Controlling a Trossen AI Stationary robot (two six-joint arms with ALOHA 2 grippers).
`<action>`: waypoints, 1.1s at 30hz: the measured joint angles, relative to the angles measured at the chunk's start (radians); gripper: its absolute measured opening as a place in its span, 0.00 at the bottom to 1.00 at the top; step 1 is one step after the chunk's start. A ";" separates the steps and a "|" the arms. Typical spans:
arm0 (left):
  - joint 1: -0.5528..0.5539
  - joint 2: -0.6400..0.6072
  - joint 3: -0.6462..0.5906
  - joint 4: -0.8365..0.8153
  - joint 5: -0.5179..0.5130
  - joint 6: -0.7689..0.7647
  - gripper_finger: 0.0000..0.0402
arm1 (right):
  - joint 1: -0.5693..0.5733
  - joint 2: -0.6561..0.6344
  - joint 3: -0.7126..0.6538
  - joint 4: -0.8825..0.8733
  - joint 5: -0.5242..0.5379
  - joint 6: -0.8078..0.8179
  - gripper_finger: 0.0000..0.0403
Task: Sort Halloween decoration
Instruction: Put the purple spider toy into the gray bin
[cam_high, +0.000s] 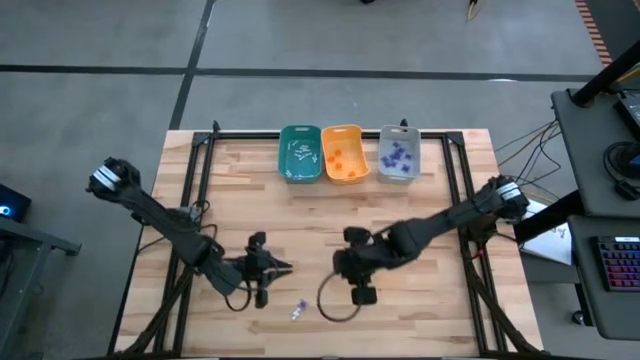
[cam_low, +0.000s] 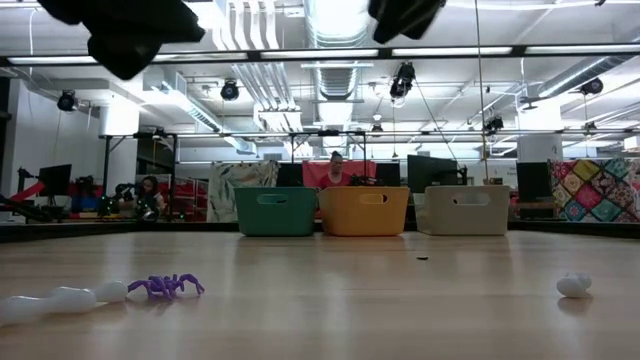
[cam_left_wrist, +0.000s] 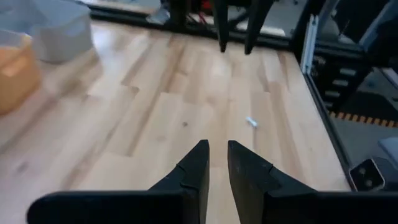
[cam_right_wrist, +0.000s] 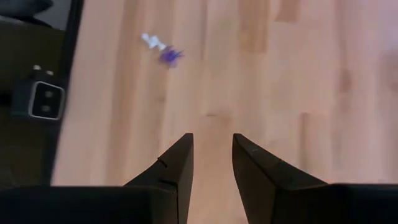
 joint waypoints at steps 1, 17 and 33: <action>0.000 0.026 0.000 0.019 0.010 0.000 0.10 | 0.014 -0.003 -0.027 0.028 0.000 0.026 0.25; -0.001 0.395 0.011 0.202 0.178 -0.075 0.10 | 0.080 0.018 -0.385 0.625 0.001 0.517 0.25; -0.005 0.512 0.092 0.195 0.262 0.053 0.10 | 0.077 0.197 -0.374 0.823 0.015 0.625 0.40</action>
